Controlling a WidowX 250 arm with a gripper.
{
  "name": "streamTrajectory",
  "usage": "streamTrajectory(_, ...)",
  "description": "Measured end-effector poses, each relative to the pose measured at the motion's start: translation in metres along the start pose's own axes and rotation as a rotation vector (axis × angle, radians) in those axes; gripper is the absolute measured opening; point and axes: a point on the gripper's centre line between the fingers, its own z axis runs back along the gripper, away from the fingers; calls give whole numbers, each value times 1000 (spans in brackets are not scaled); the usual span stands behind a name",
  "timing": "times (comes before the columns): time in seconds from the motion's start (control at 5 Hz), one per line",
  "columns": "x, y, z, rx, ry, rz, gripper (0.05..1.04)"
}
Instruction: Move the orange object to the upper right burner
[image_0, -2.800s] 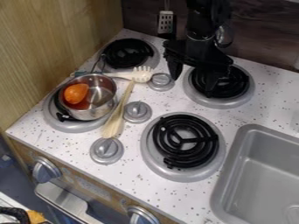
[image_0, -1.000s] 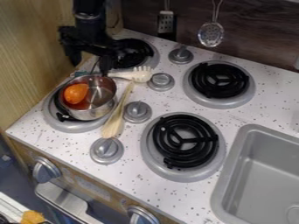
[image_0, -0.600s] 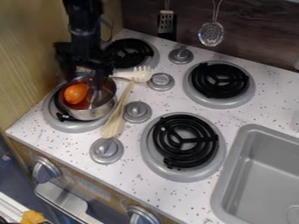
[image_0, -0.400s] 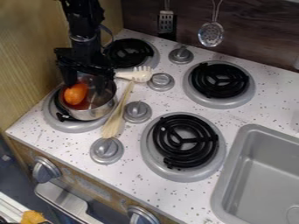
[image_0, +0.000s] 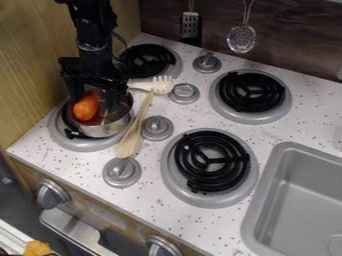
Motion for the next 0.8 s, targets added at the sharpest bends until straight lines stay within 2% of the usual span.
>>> streamTrajectory(0.2, 0, 0, 0, 1, -2, 4, 1000)
streamTrajectory(0.8, -4, 1, -23, -20, 38, -5, 1000)
